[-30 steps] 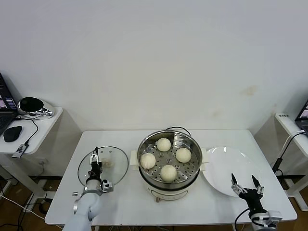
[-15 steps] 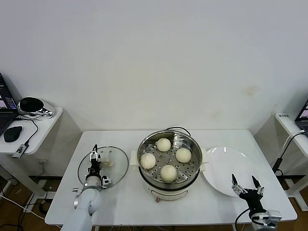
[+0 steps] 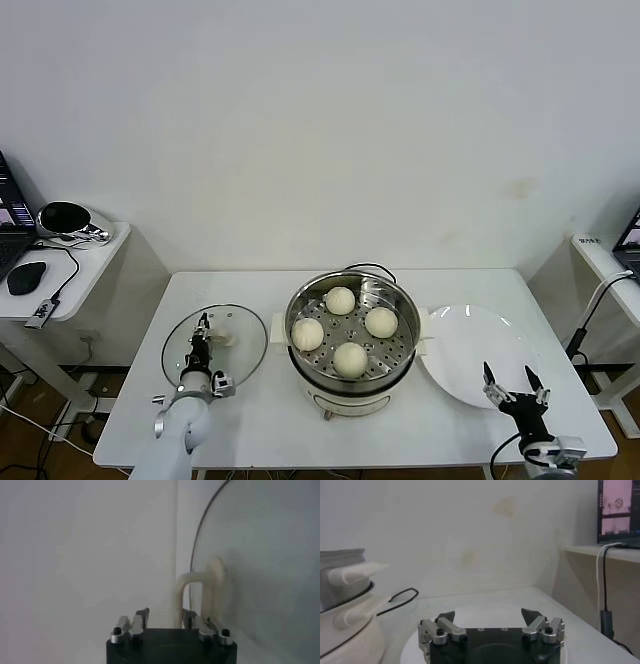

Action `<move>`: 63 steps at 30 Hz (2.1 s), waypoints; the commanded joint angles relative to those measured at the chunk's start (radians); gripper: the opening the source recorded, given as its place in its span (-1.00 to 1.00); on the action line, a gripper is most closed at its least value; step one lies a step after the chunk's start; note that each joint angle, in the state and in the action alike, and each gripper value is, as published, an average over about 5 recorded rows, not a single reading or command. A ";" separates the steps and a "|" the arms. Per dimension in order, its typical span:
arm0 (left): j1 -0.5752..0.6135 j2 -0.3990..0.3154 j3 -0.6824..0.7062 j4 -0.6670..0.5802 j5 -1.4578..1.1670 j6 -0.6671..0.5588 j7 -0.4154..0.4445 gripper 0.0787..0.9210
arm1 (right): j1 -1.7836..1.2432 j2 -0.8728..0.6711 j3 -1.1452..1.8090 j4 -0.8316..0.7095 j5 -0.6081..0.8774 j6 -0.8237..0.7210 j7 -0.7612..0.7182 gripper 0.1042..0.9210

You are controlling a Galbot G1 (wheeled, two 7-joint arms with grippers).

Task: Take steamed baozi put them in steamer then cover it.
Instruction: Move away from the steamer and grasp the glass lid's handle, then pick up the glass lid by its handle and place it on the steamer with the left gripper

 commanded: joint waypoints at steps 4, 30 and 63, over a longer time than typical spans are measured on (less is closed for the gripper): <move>-0.008 0.007 -0.006 0.002 0.000 0.007 -0.006 -0.72 | 0.007 0.000 -0.001 -0.005 0.001 0.000 -0.001 0.76; 0.246 -0.005 -0.049 -0.777 0.213 0.558 0.394 -0.84 | 0.005 -0.027 0.005 0.060 0.008 -0.095 0.031 0.76; -0.059 -0.314 0.517 -0.696 0.202 0.560 0.473 -0.84 | 0.043 0.033 0.028 0.025 -0.081 -0.163 0.067 0.76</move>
